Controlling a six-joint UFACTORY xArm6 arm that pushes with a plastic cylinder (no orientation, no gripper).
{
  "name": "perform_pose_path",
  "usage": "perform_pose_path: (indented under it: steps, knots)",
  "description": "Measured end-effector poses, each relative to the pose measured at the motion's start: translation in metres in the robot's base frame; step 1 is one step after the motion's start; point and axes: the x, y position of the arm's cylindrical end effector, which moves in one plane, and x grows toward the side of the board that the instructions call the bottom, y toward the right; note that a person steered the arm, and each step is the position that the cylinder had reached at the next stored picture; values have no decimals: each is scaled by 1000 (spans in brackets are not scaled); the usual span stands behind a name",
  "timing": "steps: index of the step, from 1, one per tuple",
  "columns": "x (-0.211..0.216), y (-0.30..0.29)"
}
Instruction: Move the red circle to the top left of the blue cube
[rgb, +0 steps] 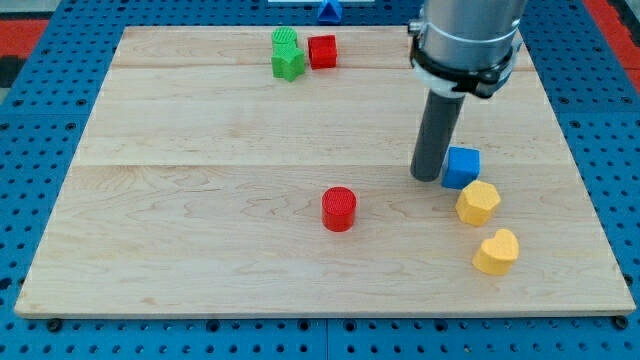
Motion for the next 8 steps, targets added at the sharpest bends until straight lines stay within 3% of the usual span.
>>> perform_pose_path:
  steps: [3, 5, 7, 8]
  knots:
    - [101, -38]
    - [69, -102]
    - [3, -93]
    - [-9, -71]
